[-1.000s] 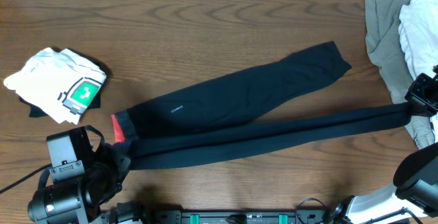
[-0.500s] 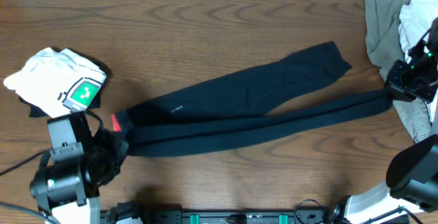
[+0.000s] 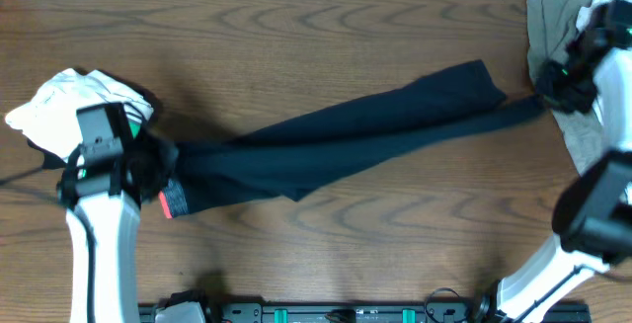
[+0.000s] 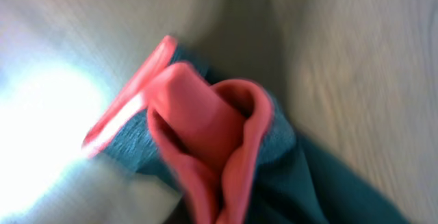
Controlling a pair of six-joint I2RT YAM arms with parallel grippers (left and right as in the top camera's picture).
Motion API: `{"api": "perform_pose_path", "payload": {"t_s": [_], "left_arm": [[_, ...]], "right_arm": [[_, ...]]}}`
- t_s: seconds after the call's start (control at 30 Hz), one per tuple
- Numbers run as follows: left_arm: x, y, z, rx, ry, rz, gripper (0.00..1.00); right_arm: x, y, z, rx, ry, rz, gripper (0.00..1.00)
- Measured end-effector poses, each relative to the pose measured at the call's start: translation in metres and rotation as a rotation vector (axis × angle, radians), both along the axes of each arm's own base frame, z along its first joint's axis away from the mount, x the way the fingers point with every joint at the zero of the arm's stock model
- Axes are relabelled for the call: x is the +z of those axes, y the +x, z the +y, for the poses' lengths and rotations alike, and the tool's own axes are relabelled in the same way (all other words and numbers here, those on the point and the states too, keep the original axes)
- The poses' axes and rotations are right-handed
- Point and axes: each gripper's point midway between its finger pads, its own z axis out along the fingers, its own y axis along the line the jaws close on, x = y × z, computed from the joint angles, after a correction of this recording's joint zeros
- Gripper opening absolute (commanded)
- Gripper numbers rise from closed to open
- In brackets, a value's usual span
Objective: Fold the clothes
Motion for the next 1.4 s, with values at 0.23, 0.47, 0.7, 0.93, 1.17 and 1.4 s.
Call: {"api": "perform_pose_path", "payload": {"t_s": [0.23,0.47,0.7,0.93,1.17,1.4], "left_arm": [[-0.059,0.020,-0.004,-0.027,-0.080,0.130,0.66],[-0.069,0.003,-0.018,-0.094,-0.138,0.208,0.66],[-0.050,0.003,-0.019,-0.169,-0.098,0.147,0.66],[-0.049,0.001,-0.007,-0.183,-0.011,0.159,0.62],[-0.066,0.013,0.003,-0.195,0.032,0.173,0.62],[-0.075,0.054,0.016,-0.209,0.093,0.063,0.62]], "right_arm": [[-0.063,0.016,0.049,0.154,0.077,0.087,0.91],[-0.058,-0.003,0.036,0.127,0.047,0.153,0.91],[-0.023,-0.010,0.020,0.097,0.014,0.105,0.86],[0.005,-0.030,0.025,0.109,0.016,0.122,0.81],[0.003,-0.037,0.027,0.109,0.026,0.150,0.80],[0.003,-0.041,0.029,0.110,0.036,0.163,0.80]]}}
